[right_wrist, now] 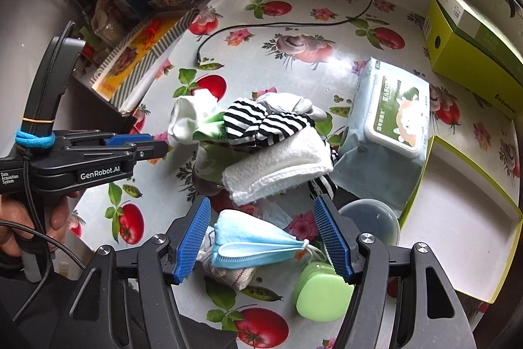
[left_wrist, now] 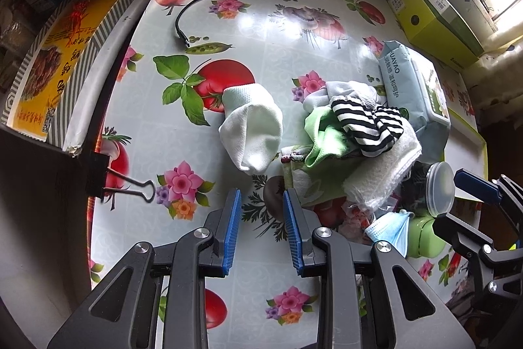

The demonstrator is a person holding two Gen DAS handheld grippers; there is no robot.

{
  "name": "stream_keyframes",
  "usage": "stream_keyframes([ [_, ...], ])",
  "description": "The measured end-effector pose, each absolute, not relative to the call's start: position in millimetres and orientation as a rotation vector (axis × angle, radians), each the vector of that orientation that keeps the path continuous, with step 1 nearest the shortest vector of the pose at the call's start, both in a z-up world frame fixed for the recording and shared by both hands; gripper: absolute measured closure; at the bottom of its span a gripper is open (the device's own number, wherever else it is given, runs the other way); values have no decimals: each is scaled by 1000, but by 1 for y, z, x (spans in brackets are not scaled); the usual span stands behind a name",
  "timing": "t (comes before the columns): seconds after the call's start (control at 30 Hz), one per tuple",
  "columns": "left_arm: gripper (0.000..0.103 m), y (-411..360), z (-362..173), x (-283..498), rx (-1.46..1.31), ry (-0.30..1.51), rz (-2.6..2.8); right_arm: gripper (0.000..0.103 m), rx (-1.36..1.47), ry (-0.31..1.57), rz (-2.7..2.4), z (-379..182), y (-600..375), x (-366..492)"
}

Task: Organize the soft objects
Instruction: 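Grasp the striped sock with the right gripper while the left gripper grasps the white sock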

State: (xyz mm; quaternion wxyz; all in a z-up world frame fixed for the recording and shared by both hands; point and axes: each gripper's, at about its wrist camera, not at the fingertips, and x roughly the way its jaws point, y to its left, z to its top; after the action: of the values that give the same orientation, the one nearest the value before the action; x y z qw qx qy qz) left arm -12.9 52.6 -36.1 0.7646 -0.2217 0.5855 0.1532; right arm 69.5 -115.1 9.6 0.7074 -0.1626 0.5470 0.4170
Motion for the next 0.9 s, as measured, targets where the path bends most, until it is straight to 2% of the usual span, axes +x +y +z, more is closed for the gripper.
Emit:
stream_keyframes([
  [0.23,75,70,-41,-16,-535,1254,349,32,-390,1185,958,11,-91,78],
  [0.37,66,80,-44,-19,-565,1242,364,31,-412,1180,969,7,-77,82],
  [0.9,61,99,-63,4,-616,1237,328,30,-435,1233,933,-24,-45,114],
])
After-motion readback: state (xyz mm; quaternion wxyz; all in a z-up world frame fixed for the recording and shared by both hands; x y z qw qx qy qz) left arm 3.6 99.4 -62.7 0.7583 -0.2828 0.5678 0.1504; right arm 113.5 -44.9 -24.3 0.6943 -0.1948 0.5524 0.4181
